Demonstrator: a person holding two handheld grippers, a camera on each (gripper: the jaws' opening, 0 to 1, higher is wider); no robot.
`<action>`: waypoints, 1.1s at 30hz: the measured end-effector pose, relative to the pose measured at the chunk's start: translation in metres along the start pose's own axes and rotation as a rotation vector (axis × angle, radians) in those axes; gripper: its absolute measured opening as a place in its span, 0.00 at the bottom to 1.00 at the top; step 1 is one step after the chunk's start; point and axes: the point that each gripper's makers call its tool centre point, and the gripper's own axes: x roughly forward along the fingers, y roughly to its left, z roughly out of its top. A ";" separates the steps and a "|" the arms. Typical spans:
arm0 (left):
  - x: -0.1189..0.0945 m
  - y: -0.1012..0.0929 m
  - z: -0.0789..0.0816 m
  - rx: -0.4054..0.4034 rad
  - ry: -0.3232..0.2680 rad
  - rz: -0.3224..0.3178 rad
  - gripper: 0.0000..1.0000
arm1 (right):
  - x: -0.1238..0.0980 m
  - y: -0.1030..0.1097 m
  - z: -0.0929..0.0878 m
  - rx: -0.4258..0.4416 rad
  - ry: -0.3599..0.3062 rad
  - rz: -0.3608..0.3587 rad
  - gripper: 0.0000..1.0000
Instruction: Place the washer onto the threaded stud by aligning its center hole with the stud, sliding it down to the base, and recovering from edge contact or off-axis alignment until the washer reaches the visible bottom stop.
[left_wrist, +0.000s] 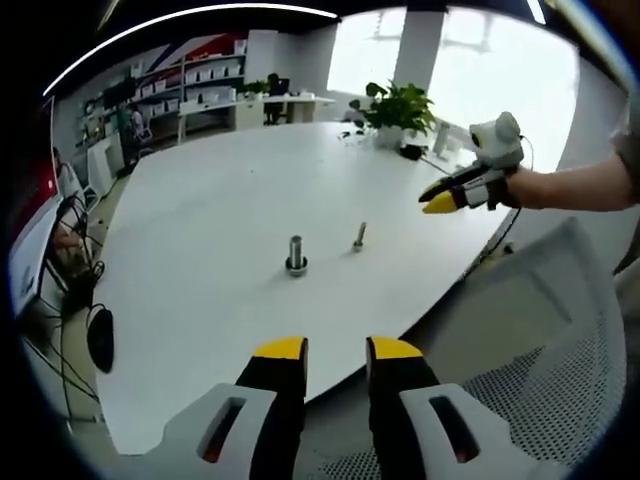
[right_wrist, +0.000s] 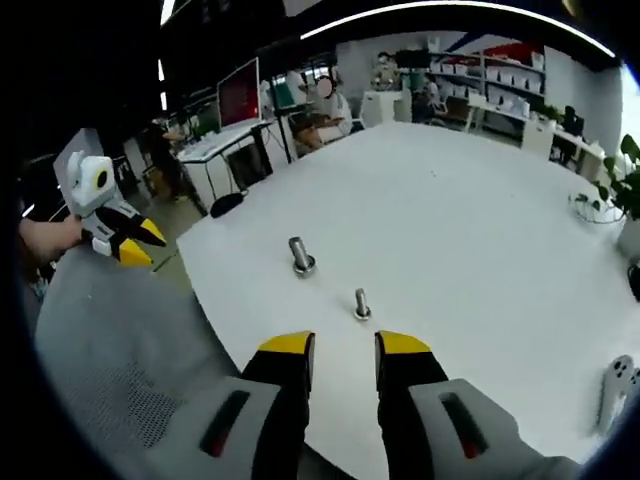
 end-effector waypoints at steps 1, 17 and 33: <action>0.000 0.000 0.000 -0.001 -0.002 0.002 0.22 | -0.002 0.002 -0.001 0.013 -0.003 0.000 0.26; -0.002 0.006 0.000 -0.014 -0.008 0.031 0.22 | -0.059 0.019 -0.008 0.128 -0.067 -0.041 0.28; -0.002 0.004 0.000 -0.010 -0.006 0.020 0.23 | -0.065 0.042 -0.029 0.044 -0.032 -0.091 0.28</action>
